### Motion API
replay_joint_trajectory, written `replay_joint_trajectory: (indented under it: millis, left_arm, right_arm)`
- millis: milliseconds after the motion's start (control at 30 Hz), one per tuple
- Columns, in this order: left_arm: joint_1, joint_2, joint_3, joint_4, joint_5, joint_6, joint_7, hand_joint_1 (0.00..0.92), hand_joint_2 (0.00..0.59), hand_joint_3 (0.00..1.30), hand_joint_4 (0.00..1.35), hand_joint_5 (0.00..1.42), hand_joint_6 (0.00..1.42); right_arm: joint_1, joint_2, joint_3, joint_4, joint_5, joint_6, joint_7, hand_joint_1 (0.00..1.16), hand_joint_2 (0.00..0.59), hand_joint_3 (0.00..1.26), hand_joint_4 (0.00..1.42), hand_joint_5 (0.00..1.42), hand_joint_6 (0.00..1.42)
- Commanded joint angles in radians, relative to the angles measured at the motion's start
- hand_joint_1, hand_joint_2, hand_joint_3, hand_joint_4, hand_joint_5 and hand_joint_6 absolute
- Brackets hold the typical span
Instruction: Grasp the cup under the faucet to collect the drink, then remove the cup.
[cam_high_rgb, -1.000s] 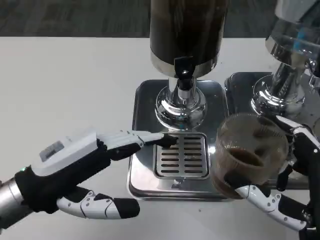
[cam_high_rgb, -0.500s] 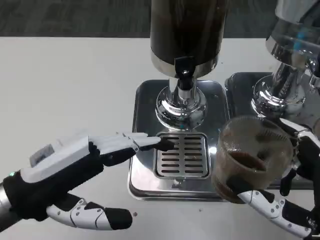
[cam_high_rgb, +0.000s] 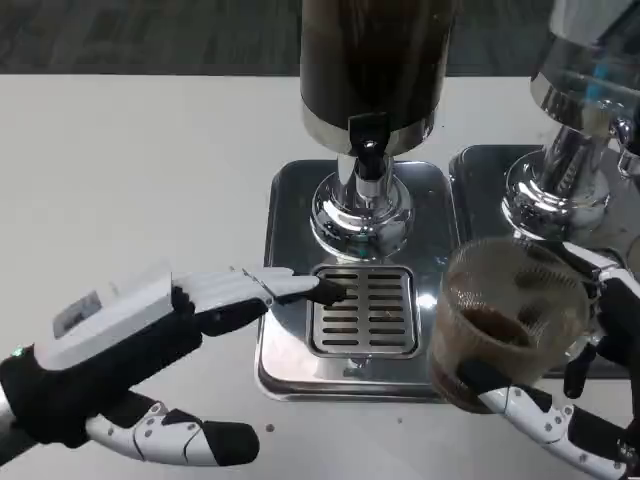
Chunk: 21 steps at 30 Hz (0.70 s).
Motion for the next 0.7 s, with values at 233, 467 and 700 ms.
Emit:
replay_joint_trajectory:
  millis: [233, 467, 700]
  left_arm:
    - [0.0, 0.018, 0.0, -0.008, -0.018, -0.003, -0.002, 0.0, 0.145, 0.17, 0.16, 0.16, 0.2]
    - [0.0, 0.018, -0.001, -0.009, -0.019, -0.002, -0.002, 0.0, 0.145, 0.18, 0.16, 0.17, 0.2]
    - [0.002, 0.021, -0.001, -0.008, -0.021, -0.002, -0.003, 0.0, 0.145, 0.18, 0.16, 0.17, 0.2]
  right_arm:
    - [-0.007, 0.009, -0.009, -0.033, 0.027, -0.05, -0.007, 0.85, 0.178, 0.7, 0.83, 0.99, 1.26]
    - [-0.006, 0.012, -0.009, -0.032, 0.024, -0.053, -0.007, 0.85, 0.179, 0.7, 0.83, 0.99, 1.26]
    - [-0.013, 0.012, -0.015, -0.024, 0.029, -0.05, -0.007, 0.84, 0.18, 0.7, 0.83, 0.99, 1.26]
